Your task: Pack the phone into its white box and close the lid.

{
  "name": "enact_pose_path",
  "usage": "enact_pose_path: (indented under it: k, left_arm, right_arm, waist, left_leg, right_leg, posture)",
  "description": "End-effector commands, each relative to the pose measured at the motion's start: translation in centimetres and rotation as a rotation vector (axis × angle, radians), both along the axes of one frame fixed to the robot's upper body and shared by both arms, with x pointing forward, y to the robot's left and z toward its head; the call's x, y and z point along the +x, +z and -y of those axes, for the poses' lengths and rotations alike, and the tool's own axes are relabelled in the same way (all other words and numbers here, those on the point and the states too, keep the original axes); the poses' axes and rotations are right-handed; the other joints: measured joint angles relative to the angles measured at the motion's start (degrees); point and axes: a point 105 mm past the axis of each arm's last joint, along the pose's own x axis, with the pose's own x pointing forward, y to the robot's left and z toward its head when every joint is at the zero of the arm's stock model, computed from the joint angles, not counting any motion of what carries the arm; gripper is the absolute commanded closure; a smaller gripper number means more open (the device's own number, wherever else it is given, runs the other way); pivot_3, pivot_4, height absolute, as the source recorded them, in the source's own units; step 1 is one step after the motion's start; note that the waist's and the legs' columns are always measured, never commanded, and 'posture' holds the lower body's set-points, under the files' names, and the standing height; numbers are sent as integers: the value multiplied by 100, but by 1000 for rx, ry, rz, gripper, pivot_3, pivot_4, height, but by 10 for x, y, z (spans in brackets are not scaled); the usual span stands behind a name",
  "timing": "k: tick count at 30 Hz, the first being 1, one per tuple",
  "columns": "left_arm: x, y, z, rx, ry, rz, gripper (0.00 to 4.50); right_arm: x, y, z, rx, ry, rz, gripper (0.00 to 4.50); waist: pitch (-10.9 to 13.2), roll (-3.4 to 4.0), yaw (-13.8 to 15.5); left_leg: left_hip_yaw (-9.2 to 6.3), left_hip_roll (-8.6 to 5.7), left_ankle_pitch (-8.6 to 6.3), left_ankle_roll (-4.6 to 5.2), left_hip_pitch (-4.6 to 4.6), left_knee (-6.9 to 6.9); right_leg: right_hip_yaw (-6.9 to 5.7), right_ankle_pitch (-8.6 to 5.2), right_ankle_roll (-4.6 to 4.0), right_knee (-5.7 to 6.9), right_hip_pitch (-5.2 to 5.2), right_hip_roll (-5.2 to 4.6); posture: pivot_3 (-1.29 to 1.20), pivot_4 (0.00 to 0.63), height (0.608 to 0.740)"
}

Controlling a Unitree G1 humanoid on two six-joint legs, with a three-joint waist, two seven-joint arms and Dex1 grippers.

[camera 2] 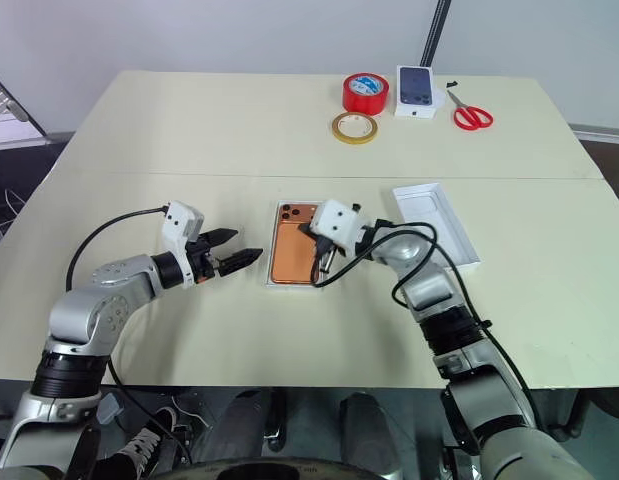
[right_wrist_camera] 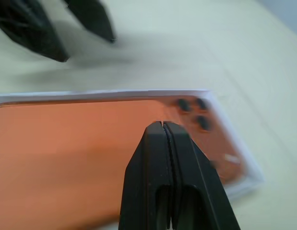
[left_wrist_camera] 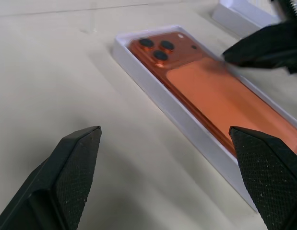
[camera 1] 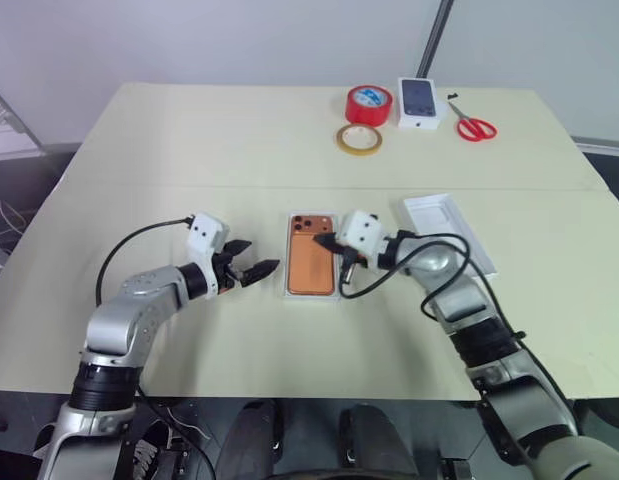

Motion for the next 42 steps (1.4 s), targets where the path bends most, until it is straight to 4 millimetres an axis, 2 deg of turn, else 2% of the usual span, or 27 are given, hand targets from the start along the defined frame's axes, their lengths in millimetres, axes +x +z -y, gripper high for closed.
enact_pose_path:
  k: [1, 6, 7, 11, 13, 15, 18, 20, 23, 25, 29, 33, 37, 42]
  left_arm:
    - [10, 2, -7, 139, 33, 102, 1781]
    - [20, -10, -7, 273, 41, 126, 4382]
    - [21, -14, -7, 303, 35, 124, 4448]
    - [14, -26, 19, 276, -79, 49, 4448]
    - [9, -35, 38, 313, -161, 20, 4448]
    - [7, -40, 47, 340, -199, 2, 4448]
    - [-4, -56, 75, 392, -348, -47, 4448]
    - [-6, -59, 83, 403, -387, -59, 4448]
    - [-3, -42, 120, 297, -435, -28, 4448]
    - [-2, -36, 136, 260, -459, -16, 4448]
    - [-10, -35, 169, 266, -549, 35, 4448]
    - [-8, -31, 185, 253, -569, 58, 4448]
    - [-7, -26, 196, 234, -590, 66, 4448]
    - [-4, -26, 195, 236, -587, 73, 4448]
  right_arm:
    - [1, 15, 15, 7, -35, 52, 4500]
    - [5, -1, 34, -95, -98, 59, 4500]
    - [4, -4, 36, -114, -102, 61, 4500]
    - [-1, -15, 35, -162, -86, 59, 4500]
    - [-4, -23, 35, -205, -65, 47, 4500]
    - [-7, -29, 36, -245, -44, 40, 4500]
    - [-11, -25, 30, -188, -29, 23, 4500]
    - [-12, -22, 28, -170, -19, 23, 4500]
    - [-11, -24, 44, -218, -60, 30, 4500]
    - [-12, -24, 53, -230, -82, 25, 4500]
    - [-24, -27, 83, -263, -136, -10, 4500]
    - [-39, -31, 98, -288, -148, -48, 4500]
    - [-45, -30, 109, -290, -181, -62, 4500]
    - [-49, -29, 114, -295, -184, -85, 4500]
  waist:
    - [0, 0, -13]
    - [0, 1, -15]
    - [0, 1, -14]
    - [0, 1, 0]
    - [0, 1, 28]
    - [-1, 2, 43]
    - [-4, 7, 88]
    - [-7, 12, 138]
    - [-12, 21, 208]
    - [-13, 23, 313]
    - [-13, 23, 387]
    - [-13, 23, 427]
    - [-13, 23, 423]
    - [-13, 23, 415]
  left_leg:
    - [1, 0, 0, 0, 0, -1]
    - [5, 2, 1, 0, 0, -8]
    - [5, 2, 1, 0, 0, -7]
    - [6, 1, 1, 1, 0, -4]
    - [5, 1, 0, 2, -1, 3]
    - [4, 1, -3, 7, -1, 14]
    - [4, 1, -10, 19, -1, 36]
    - [1, 2, -13, 23, 0, 49]
    - [-3, -1, -19, 33, 0, 66]
    - [-6, -9, -23, 41, 0, 78]
    - [-15, -25, -31, 57, -2, 92]
    - [-14, -37, -39, 71, -3, 94]
    - [-14, -38, -39, 71, -2, 96]
    - [-14, -39, -40, 73, -3, 95]
  right_leg:
    - [0, 0, 0, 0, -1, 0]
    - [0, 0, 0, 0, -7, 5]
    - [0, 0, 0, 1, -6, 5]
    - [0, 0, 0, 1, -3, 5]
    - [-3, 0, 1, 1, 1, 4]
    - [-8, -1, 1, 1, 9, 5]
    - [-9, -1, 2, 4, 20, 11]
    - [-10, -1, 2, 4, 31, 21]
    - [-15, -2, 2, 2, 44, 17]
    - [-24, -2, 2, -3, 56, 6]
    - [-39, -2, 2, -20, 76, -10]
    - [-38, -2, 2, -29, 81, -32]
    - [-40, -2, 2, -29, 82, -37]
    - [-40, -2, 1, -31, 81, -39]
  posture:
    - [0, 150, 728]
    - [0, 150, 728]
    - [0, 150, 728]
    - [0, 150, 728]
    - [0, 150, 728]
    - [0, 150, 728]
    - [0, 150, 728]
    - [0, 150, 728]
    - [0, 150, 728]
    - [0, 150, 728]
    - [0, 150, 728]
    - [0, 150, 728]
    - [0, 150, 728]
    - [0, 150, 728]
